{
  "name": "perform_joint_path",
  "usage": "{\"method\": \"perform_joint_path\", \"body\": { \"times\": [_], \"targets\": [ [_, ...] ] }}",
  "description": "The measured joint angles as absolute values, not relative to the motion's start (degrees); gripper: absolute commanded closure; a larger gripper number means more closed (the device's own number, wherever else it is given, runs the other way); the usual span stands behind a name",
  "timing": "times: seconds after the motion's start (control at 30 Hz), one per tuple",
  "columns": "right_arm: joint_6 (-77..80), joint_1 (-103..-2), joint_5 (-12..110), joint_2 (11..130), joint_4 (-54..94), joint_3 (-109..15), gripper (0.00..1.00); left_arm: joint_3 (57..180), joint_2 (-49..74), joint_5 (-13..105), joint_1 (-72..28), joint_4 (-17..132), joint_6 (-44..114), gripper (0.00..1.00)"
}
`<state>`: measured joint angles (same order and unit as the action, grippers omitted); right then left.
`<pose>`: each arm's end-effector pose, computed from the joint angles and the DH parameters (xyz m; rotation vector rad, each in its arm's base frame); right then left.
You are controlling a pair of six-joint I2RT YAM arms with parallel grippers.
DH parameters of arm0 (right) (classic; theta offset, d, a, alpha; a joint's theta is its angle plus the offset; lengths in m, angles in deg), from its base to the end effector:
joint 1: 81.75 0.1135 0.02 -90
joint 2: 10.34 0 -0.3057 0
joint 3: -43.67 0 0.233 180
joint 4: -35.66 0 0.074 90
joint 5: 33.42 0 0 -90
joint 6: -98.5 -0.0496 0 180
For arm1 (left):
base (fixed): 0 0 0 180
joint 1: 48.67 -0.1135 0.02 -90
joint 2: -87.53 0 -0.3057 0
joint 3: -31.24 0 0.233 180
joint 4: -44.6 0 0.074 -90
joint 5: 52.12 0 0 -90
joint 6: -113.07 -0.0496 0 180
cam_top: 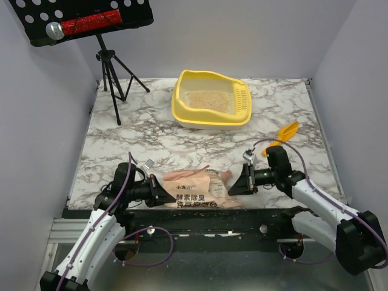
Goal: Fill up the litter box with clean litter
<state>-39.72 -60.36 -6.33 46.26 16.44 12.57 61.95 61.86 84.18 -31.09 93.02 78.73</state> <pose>0.1055 0.0888 0.2004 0.0399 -2.5438 -1.8251 0.0418 -0.0509 0.1920 -0.3849 2.5444 -1.5189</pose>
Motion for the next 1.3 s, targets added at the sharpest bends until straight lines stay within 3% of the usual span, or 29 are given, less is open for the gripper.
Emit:
{"method": "perform_joint_path", "body": {
  "times": [0.13,0.3,0.53,0.9,1.1,1.3],
  "targets": [
    [-29.6,-60.5,-1.0,44.7,5.4,-0.4,0.52,63.1,59.6,83.8,-31.1,93.1,78.6,1.0],
    [-19.5,-56.6,4.8,44.2,-2.0,-13.4,0.5,64.7,58.1,83.3,-31.1,93.0,78.6,1.0],
    [-6.2,-31.0,18.3,52.4,-10.4,-30.2,0.46,65.6,56.5,83.0,-31.1,92.8,78.6,1.0],
    [7.2,-5.8,45.8,56.2,-9.1,-24.2,0.41,65.6,56.4,83.0,-31.1,92.6,78.7,1.0],
    [10.9,-1.6,59.9,55.6,-0.1,-16.5,0.4,65.6,56.4,83.0,-31.1,92.6,78.8,1.0],
    [14.6,-0.2,66.3,55.6,7.1,-15.1,0.39,65.6,56.4,83.0,-31.1,91.8,79.0,1.0]
  ]
}}
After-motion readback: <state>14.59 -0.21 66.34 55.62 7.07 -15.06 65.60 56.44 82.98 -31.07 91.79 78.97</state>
